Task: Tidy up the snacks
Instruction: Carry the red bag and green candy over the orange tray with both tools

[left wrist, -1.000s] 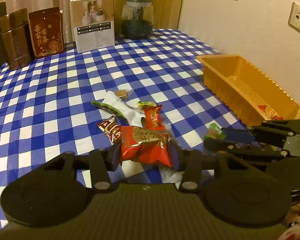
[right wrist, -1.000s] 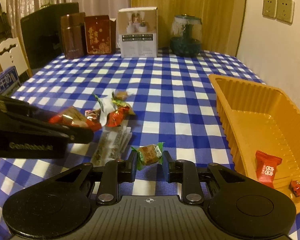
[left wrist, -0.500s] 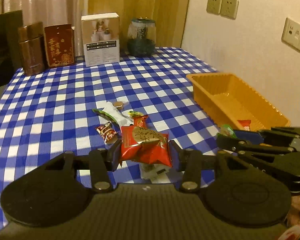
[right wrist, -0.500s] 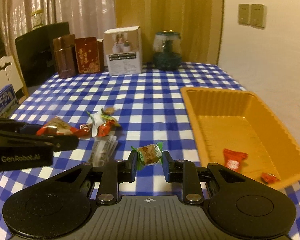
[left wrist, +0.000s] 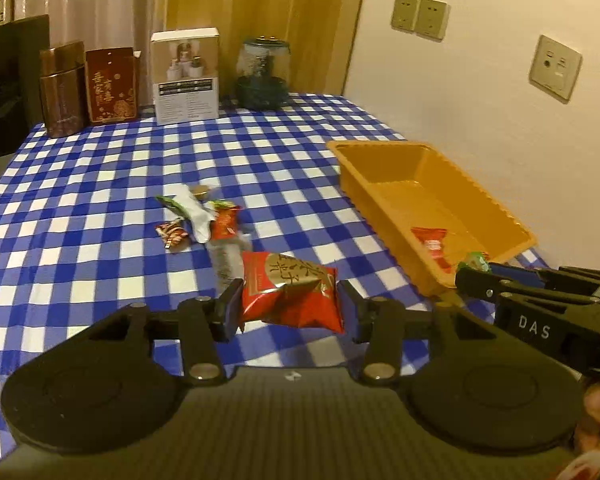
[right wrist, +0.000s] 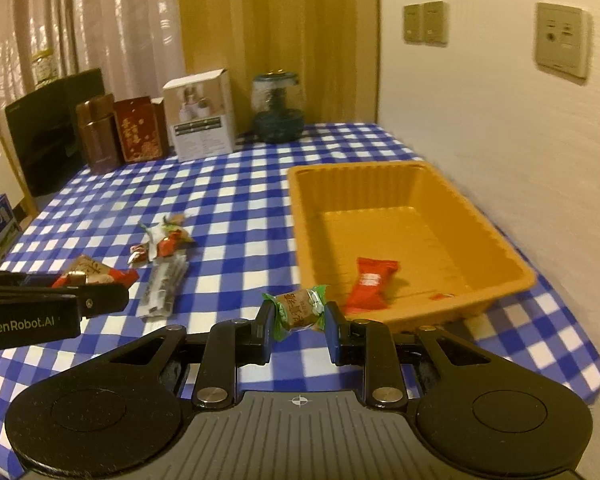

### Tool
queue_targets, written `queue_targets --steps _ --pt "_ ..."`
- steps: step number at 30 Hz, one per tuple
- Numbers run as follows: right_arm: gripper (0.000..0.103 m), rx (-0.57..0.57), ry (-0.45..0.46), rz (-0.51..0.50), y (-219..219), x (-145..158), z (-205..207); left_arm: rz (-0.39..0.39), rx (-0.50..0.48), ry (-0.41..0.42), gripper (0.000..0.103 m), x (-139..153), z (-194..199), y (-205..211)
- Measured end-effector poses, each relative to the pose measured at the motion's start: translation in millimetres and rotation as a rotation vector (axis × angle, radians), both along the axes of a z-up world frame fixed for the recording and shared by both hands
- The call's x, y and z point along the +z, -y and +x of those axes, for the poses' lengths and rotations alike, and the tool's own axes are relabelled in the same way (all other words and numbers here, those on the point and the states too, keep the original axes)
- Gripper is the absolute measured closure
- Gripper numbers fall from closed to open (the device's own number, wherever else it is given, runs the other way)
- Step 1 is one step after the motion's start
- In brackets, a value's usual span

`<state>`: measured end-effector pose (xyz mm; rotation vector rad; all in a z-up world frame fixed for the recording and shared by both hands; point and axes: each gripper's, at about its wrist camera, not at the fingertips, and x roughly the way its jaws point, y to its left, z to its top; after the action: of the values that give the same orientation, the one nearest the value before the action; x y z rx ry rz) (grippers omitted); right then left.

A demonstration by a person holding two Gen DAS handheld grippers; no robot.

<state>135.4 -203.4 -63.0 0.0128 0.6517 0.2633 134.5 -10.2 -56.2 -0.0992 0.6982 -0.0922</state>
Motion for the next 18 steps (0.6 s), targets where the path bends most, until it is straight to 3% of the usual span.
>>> queue_targets --steps 18 --pt "0.077 -0.121 0.033 0.033 61.0 29.7 -15.3 -0.012 -0.085 0.039 0.058 23.6 -4.2 58.9"
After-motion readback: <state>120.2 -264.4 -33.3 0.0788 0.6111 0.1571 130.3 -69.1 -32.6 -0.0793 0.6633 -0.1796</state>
